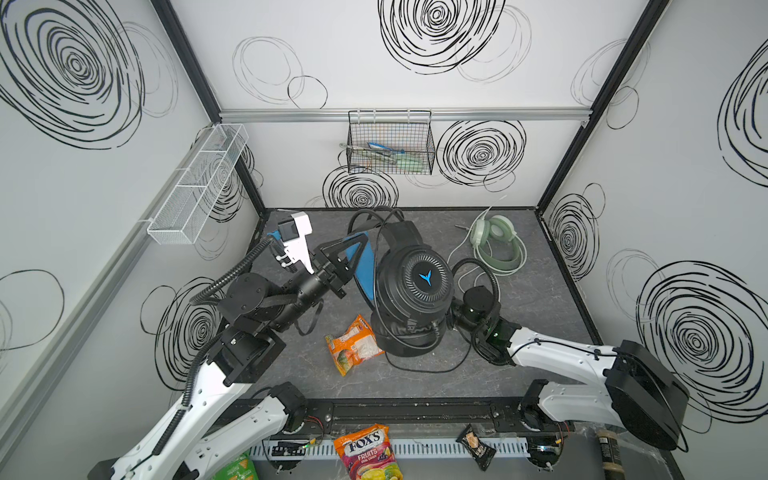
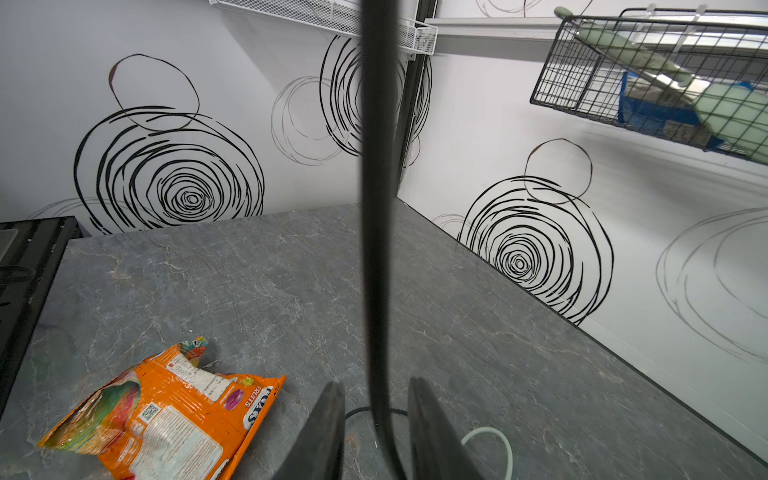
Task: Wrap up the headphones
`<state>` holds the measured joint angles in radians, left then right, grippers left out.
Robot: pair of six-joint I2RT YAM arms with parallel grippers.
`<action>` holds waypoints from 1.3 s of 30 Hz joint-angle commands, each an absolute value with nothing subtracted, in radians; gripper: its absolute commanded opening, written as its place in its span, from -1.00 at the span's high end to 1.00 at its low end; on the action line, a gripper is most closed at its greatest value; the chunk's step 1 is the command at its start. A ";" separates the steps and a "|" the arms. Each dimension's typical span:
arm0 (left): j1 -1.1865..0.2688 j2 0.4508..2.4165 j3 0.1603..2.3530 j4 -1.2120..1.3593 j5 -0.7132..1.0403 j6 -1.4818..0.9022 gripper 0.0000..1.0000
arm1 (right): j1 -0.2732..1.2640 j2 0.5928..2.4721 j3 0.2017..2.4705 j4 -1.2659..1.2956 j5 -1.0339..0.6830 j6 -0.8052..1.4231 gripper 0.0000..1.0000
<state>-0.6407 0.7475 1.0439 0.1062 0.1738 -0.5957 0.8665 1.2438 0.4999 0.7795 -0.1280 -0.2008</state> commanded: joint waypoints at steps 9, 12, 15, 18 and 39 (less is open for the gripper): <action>-0.641 0.761 1.087 0.288 0.156 -0.690 1.00 | 0.825 1.349 0.488 0.910 -0.179 -0.152 0.34; -0.641 0.767 1.098 0.287 0.159 -0.690 1.00 | 0.817 1.386 0.483 0.936 -0.184 -0.139 0.35; -0.641 0.771 1.101 0.288 0.163 -0.693 1.00 | 0.808 1.422 0.474 0.967 -0.189 -0.126 0.36; -0.641 0.774 1.108 0.288 0.163 -0.696 1.00 | 0.800 1.459 0.467 0.999 -0.197 -0.106 0.41; -0.627 0.864 1.201 0.264 -0.112 -0.594 1.00 | 0.892 1.377 0.428 0.858 -0.049 -0.107 1.00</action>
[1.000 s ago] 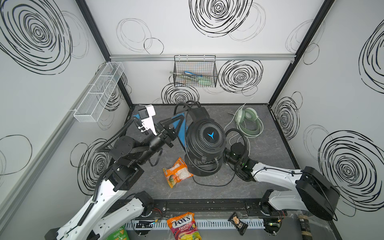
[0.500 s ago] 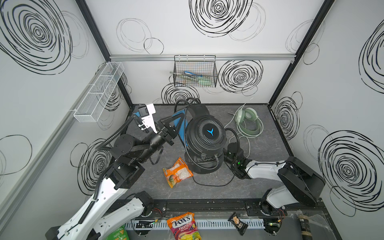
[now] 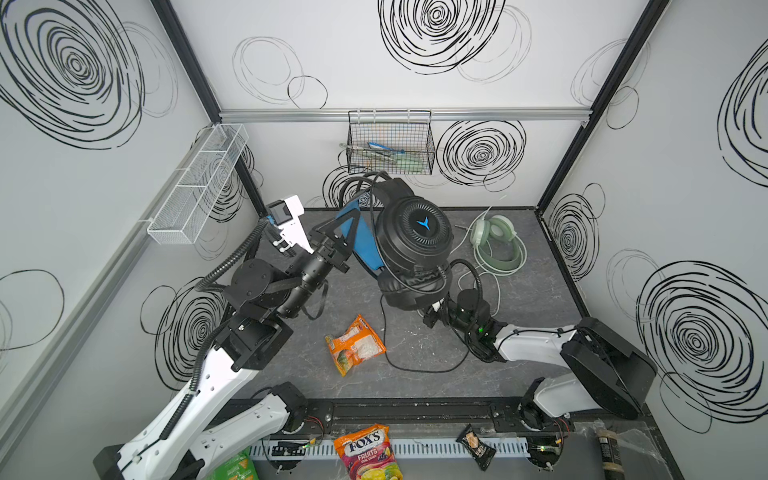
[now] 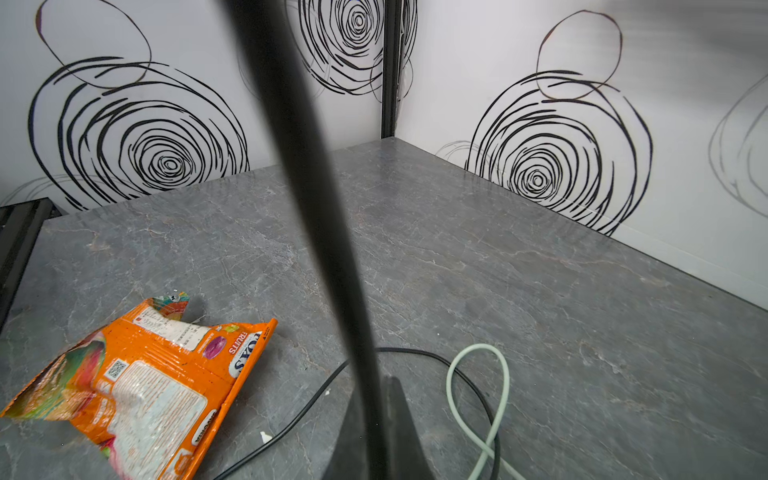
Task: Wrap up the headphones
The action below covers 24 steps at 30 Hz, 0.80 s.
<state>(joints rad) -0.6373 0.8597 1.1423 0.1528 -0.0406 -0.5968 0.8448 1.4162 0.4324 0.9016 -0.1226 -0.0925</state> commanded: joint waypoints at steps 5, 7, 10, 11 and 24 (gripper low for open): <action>-0.589 0.888 1.202 0.274 -0.150 -0.598 1.00 | 1.012 1.354 0.451 0.781 0.061 -0.118 1.00; -0.563 0.893 1.194 0.278 -0.160 -0.611 1.00 | 1.065 1.346 0.451 0.766 0.103 -0.099 1.00; -0.527 0.902 1.179 0.290 -0.165 -0.635 1.00 | 1.139 1.347 0.462 0.743 0.158 -0.097 1.00; -0.519 0.905 1.176 0.291 -0.171 -0.639 1.00 | 1.161 1.352 0.472 0.728 0.173 -0.097 1.00; -0.498 0.969 1.104 0.344 -0.463 -0.330 1.00 | 1.423 1.294 0.619 0.428 0.384 -0.172 1.00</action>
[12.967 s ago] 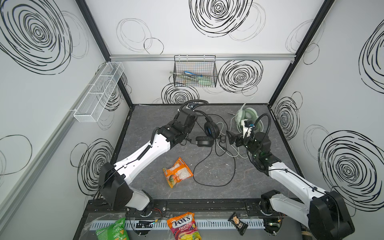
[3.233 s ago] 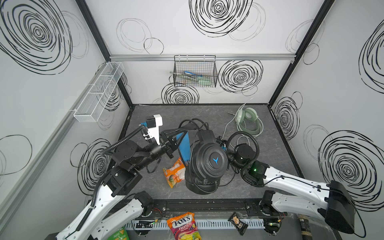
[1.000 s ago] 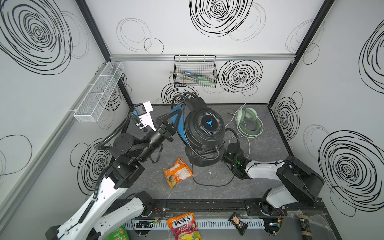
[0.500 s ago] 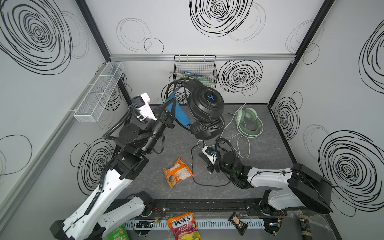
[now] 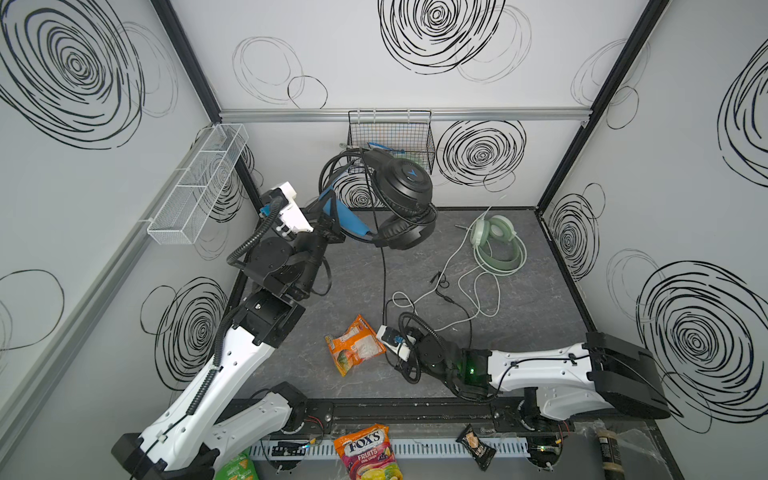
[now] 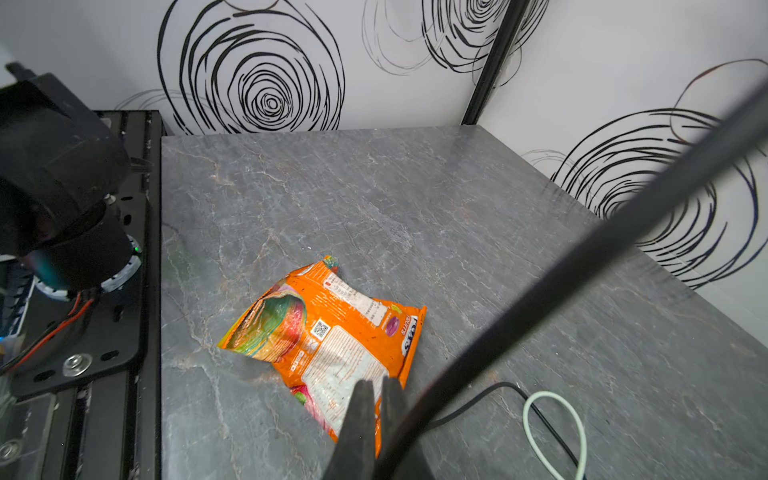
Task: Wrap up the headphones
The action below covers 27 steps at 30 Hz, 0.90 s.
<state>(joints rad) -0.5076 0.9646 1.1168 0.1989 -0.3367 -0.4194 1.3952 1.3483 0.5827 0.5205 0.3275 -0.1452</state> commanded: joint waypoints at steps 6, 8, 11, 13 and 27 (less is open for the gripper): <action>-0.537 1.029 1.035 0.448 -0.608 -0.154 1.00 | 1.476 1.231 0.686 0.321 0.415 -0.246 1.00; -0.552 1.051 1.007 0.487 -0.654 -0.099 1.00 | 1.485 1.207 0.717 0.273 0.414 -0.252 1.00; -0.573 1.074 0.958 0.552 -0.713 -0.049 1.00 | 1.492 1.175 0.735 0.249 0.408 -0.281 1.00; -0.575 1.085 0.939 0.571 -0.733 -0.054 1.00 | 1.497 1.155 0.743 0.236 0.413 -0.284 1.00; -0.626 1.165 0.916 0.607 -0.824 -0.031 1.00 | 1.604 1.090 0.849 0.144 0.419 -0.358 1.00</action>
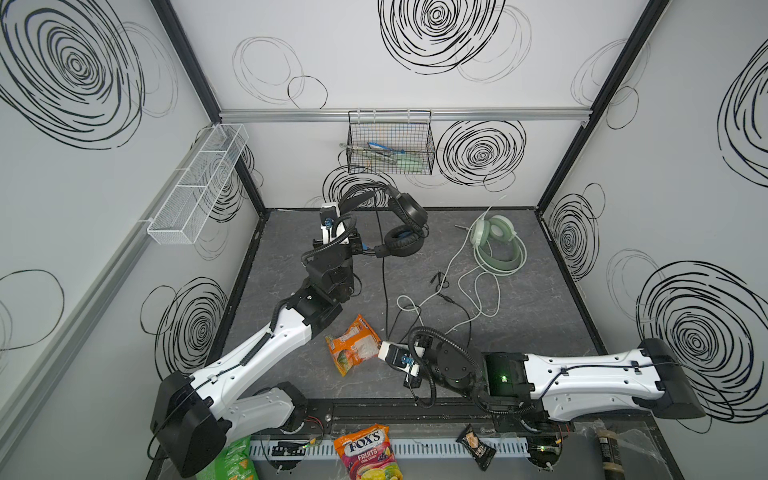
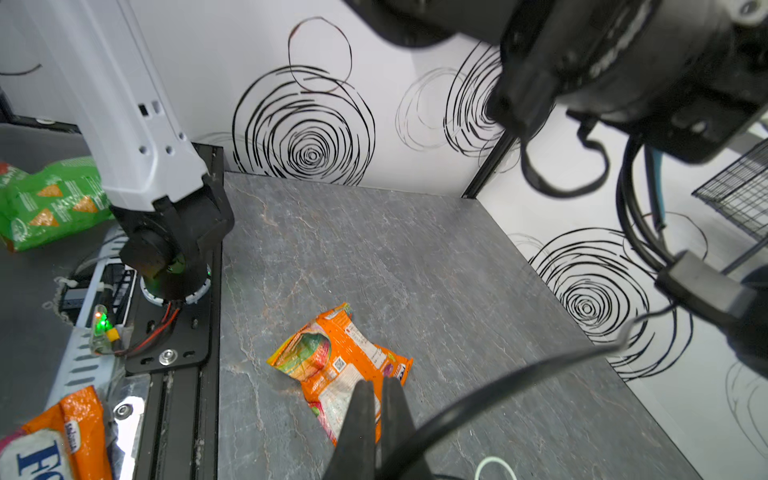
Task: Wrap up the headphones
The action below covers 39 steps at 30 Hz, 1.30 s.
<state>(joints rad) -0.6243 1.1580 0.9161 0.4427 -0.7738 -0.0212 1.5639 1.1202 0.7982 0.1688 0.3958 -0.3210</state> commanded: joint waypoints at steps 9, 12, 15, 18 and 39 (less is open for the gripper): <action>-0.611 1.283 0.986 0.594 -0.795 -0.060 1.00 | 1.706 1.073 0.899 0.083 0.524 -0.396 1.00; -0.591 1.270 0.998 0.515 -0.746 -0.169 1.00 | 1.716 1.064 0.881 0.079 0.545 -0.380 1.00; -0.549 1.231 1.002 0.435 -0.636 -0.317 1.00 | 1.715 1.057 0.831 0.107 0.556 -0.358 1.00; -0.526 1.183 0.985 0.402 -0.580 -0.422 1.00 | 1.715 1.069 0.790 0.147 0.562 -0.334 1.00; -0.412 1.172 1.031 0.341 -0.417 -0.655 1.00 | 1.822 1.349 0.886 0.214 0.498 -0.250 1.00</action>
<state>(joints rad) -0.4522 1.1809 0.9779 0.1963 -0.3969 -0.5655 1.7737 1.3312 0.8452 0.1761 0.5537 -0.2581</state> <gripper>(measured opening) 0.089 0.057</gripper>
